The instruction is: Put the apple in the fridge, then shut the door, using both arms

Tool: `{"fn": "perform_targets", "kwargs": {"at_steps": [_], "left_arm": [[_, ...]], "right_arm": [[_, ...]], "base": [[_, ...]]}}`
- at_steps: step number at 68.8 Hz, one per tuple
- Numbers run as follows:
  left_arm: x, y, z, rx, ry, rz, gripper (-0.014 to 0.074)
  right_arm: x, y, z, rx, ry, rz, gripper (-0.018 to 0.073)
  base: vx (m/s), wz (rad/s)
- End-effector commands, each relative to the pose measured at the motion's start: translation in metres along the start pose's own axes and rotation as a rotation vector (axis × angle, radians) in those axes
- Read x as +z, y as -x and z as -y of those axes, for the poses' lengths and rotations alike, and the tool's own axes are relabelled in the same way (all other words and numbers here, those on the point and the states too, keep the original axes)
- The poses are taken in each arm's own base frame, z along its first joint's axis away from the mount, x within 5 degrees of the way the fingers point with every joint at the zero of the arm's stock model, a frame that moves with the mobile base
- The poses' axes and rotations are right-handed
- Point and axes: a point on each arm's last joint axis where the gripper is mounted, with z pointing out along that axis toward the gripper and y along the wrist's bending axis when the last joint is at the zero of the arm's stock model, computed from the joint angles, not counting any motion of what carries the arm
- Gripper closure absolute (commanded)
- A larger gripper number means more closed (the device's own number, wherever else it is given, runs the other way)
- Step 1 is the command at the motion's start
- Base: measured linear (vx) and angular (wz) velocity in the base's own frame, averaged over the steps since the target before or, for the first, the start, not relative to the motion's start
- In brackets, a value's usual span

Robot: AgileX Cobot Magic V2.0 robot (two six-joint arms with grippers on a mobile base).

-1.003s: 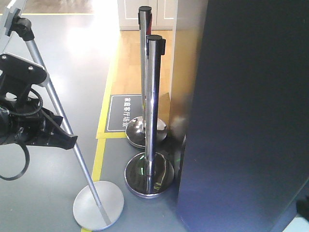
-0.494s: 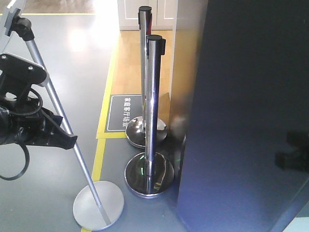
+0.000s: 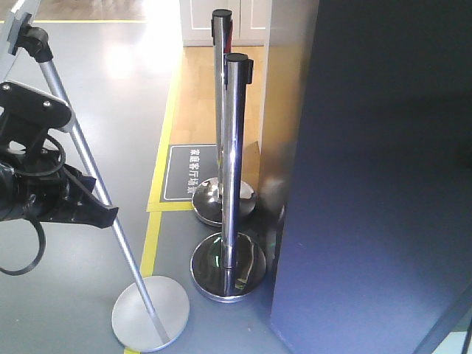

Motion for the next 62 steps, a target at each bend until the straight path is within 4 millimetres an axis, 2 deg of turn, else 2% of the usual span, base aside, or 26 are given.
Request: {"fn": "perform_targets", "kwargs": {"at_steps": [1, 15, 34, 51, 62], "left_arm": [[-0.013, 0.013, -0.001, -0.009, -0.005, 0.102, 0.0603], [-0.013, 0.013, -0.001, -0.009, -0.005, 0.102, 0.0603], [-0.013, 0.013, -0.001, -0.009, -0.005, 0.102, 0.0603], [-0.013, 0.013, -0.001, -0.009, -0.005, 0.102, 0.0603], [-0.013, 0.013, -0.001, -0.009, -0.005, 0.102, 0.0603]], "right_arm": [[-0.004, 0.036, 0.017, -0.012, -0.077, 0.191, 0.0564], [0.017, 0.068, 0.031, -0.013, -0.114, 0.229, 0.0562], [0.067, 0.109, 0.038, -0.006, -0.118, 0.303, 0.0562], [0.113, 0.134, 0.045, 0.008, -0.123, 0.424, 0.0562], [0.145, 0.144, 0.049, 0.048, -0.114, 0.418, 0.0562]], "base": [[0.0, 0.0], [0.0, 0.0], [0.0, 0.0], [0.0, 0.0], [0.0, 0.0]]}}
